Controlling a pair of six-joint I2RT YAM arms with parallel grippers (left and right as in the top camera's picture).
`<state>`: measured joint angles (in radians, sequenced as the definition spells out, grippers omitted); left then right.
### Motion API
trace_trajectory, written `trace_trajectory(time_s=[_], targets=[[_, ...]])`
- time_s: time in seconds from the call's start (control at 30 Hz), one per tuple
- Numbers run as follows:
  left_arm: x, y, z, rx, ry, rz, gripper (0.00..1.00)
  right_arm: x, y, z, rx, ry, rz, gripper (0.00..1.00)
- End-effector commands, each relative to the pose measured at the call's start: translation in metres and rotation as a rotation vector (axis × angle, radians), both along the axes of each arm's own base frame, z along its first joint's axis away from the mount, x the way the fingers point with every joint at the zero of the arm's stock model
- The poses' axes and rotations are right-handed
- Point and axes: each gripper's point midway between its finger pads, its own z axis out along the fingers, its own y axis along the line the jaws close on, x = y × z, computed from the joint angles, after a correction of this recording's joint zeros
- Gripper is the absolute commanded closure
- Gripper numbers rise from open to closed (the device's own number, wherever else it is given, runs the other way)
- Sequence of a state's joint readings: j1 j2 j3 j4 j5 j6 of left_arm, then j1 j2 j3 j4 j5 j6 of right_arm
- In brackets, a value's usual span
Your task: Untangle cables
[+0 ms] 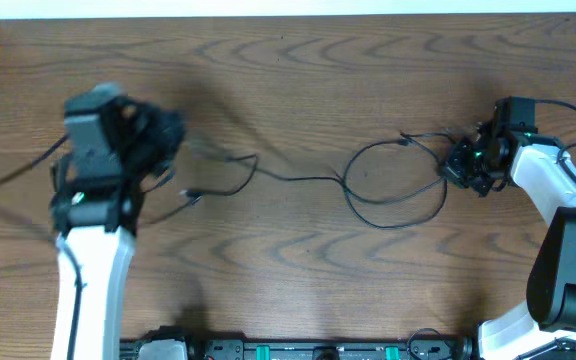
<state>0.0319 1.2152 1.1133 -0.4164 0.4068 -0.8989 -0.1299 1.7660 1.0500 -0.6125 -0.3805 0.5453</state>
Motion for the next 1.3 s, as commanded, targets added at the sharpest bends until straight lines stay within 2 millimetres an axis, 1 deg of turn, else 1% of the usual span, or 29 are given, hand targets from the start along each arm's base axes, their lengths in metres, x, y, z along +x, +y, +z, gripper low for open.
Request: trace_trajectory(time_s=[0.0,0.07,0.13,0.17,0.2,0.23,0.27,0.37,0.4,0.43,0.5,0.6,0.63,0.7,0.8,0.87,1.0,1.1,1.2,1.27], targets=[[-0.003,-0.090,0.013,-0.040,-0.141,-0.446,0.92,-0.001,0.010,0.009,0.042,-0.033,0.067,0.99],[0.001,-0.124,0.013,0.008,-0.225,-0.570,0.91,-0.002,0.010,0.008,0.042,-0.025,0.067,0.99],[0.003,-0.146,0.003,0.056,-0.252,-0.624,0.87,-0.004,0.011,0.008,0.042,-0.020,0.074,0.99],[0.006,-0.152,-0.006,0.081,-0.233,-0.614,0.86,-0.006,0.011,0.007,0.040,-0.017,0.082,0.99],[0.008,-0.154,-0.015,0.105,-0.208,-0.598,0.83,-0.007,0.011,0.007,0.039,-0.014,0.090,0.99],[0.010,-0.153,-0.025,0.140,-0.173,-0.568,0.76,-0.009,0.011,0.007,0.038,-0.009,0.100,0.99],[0.011,-0.149,-0.033,0.168,-0.145,-0.541,0.73,-0.011,0.012,0.006,0.038,-0.004,0.105,0.98],[0.011,-0.119,-0.062,0.247,0.010,-0.368,0.61,-0.019,0.014,0.005,0.037,0.020,0.135,0.83],[0.009,-0.109,-0.070,0.259,0.065,-0.305,0.53,-0.022,0.015,0.004,0.038,0.030,0.143,0.77],[0.005,-0.094,-0.082,0.276,0.143,-0.218,0.48,-0.026,0.018,0.004,0.040,0.048,0.155,0.74],[-0.004,-0.077,-0.095,0.299,0.233,-0.124,0.39,-0.032,0.022,0.003,0.041,0.066,0.180,0.69],[-0.020,-0.055,-0.110,0.352,0.338,-0.031,0.34,-0.041,0.030,0.002,0.040,0.089,0.230,0.60],[-0.025,-0.048,-0.114,0.373,0.366,-0.005,0.32,-0.044,0.033,0.002,0.040,0.093,0.248,0.59],[-0.033,-0.036,-0.119,0.405,0.414,0.047,0.31,-0.048,0.038,0.002,0.039,0.101,0.282,0.52],[-0.042,-0.026,-0.123,0.441,0.454,0.081,0.31,-0.051,0.045,0.002,0.035,0.100,0.327,0.37],[-0.044,-0.025,-0.125,0.449,0.466,0.082,0.31,-0.052,0.048,0.002,0.033,0.100,0.339,0.31],[-0.051,-0.017,-0.127,0.460,0.501,0.095,0.31,-0.058,0.044,0.000,0.015,0.130,0.336,0.27],[-0.058,0.000,-0.125,0.473,0.528,0.134,0.29,-0.067,0.040,0.000,0.007,0.159,0.352,0.26],[-0.064,0.015,-0.112,0.500,0.505,0.158,0.28,-0.074,0.040,0.009,0.004,0.155,0.383,0.26],[-0.066,0.020,-0.096,0.514,0.452,0.144,0.27,-0.076,0.040,0.021,-0.002,0.128,0.391,0.26]])
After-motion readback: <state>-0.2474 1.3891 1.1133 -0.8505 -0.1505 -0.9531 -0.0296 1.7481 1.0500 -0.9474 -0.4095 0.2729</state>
